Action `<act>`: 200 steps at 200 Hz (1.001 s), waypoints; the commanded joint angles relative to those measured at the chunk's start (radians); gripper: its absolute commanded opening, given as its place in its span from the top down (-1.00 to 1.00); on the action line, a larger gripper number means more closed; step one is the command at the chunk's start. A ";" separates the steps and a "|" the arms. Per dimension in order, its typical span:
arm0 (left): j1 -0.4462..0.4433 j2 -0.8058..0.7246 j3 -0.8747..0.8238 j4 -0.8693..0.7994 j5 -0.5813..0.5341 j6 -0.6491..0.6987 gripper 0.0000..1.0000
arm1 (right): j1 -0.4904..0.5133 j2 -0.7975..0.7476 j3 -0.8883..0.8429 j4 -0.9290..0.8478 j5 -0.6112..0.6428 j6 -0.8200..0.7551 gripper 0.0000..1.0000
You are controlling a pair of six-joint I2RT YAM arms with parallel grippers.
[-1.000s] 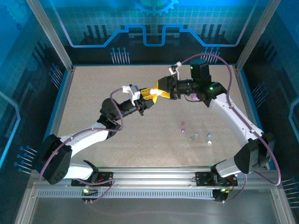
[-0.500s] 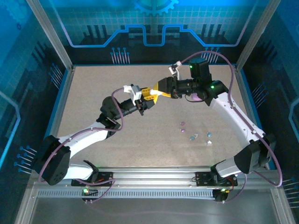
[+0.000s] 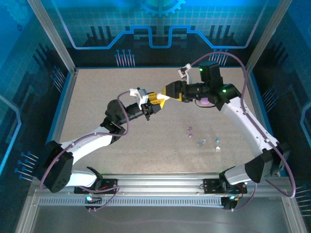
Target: Insert the wireless bluetooth earbuds into the charging case
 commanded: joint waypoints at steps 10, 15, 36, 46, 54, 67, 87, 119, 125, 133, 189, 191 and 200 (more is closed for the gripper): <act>0.002 -0.026 0.003 0.046 0.079 -0.055 0.60 | -0.039 -0.172 -0.073 0.020 0.114 -0.390 -0.50; 0.003 -0.026 -0.001 0.057 0.083 -0.065 0.60 | -0.038 -0.194 -0.094 0.025 0.111 -0.463 -0.50; 0.005 -0.025 0.001 0.074 0.123 -0.100 0.60 | -0.034 -0.250 -0.151 0.005 0.078 -0.681 -0.50; 0.004 -0.022 0.009 0.074 0.145 -0.115 0.60 | -0.033 -0.251 -0.148 -0.017 0.078 -0.707 -0.51; 0.004 -0.020 0.014 0.078 0.160 -0.125 0.59 | -0.032 -0.245 -0.137 -0.039 0.066 -0.711 -0.50; 0.004 -0.013 0.021 0.090 0.175 -0.140 0.59 | -0.032 -0.229 -0.118 -0.072 0.047 -0.719 -0.51; 0.004 -0.005 0.029 0.105 0.187 -0.155 0.59 | -0.028 -0.205 -0.100 -0.096 0.059 -0.706 -0.49; 0.004 0.004 0.047 0.107 0.219 -0.173 0.59 | -0.017 -0.172 -0.083 -0.102 0.054 -0.683 -0.48; 0.005 0.006 0.048 0.109 0.221 -0.174 0.59 | -0.017 -0.168 -0.080 -0.098 0.053 -0.674 -0.48; 0.004 0.006 0.049 0.108 0.226 -0.174 0.59 | -0.016 -0.163 -0.077 -0.093 0.050 -0.667 -0.47; 0.004 0.007 0.061 0.071 0.263 -0.163 0.59 | -0.015 -0.128 -0.054 -0.053 0.035 -0.596 -0.47; 0.004 0.007 0.061 0.068 0.265 -0.162 0.59 | -0.015 -0.126 -0.052 -0.053 0.036 -0.593 -0.47; 0.004 0.007 0.065 0.058 0.271 -0.158 0.59 | -0.015 -0.118 -0.044 -0.056 0.035 -0.586 -0.47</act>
